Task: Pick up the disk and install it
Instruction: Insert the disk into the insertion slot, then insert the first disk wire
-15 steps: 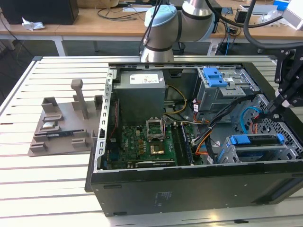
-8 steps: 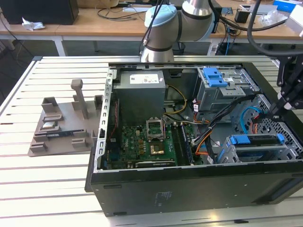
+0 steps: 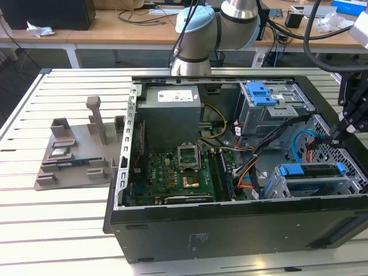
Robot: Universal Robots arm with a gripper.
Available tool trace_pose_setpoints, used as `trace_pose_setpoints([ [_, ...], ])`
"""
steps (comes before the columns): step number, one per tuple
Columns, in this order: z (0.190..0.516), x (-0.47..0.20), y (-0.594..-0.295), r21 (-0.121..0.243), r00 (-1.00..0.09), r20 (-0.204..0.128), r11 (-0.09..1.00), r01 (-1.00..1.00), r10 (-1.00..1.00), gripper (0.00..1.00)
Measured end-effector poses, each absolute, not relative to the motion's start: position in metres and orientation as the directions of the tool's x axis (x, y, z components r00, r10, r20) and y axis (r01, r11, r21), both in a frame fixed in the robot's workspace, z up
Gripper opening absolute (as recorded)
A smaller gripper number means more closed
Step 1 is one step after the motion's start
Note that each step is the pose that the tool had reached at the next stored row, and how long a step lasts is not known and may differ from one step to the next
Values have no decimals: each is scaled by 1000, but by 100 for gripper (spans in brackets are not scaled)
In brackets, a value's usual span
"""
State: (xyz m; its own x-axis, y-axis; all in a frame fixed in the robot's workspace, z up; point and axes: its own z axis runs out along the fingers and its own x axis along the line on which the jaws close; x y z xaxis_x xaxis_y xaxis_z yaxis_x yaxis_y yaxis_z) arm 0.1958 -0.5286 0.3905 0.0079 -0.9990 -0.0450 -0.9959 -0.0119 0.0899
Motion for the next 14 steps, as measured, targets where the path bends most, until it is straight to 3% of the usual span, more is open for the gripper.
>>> trace_pose_setpoints([
  [14, 390, 198, -528, 90, 8, -44, -12, -996, -999, 11],
])
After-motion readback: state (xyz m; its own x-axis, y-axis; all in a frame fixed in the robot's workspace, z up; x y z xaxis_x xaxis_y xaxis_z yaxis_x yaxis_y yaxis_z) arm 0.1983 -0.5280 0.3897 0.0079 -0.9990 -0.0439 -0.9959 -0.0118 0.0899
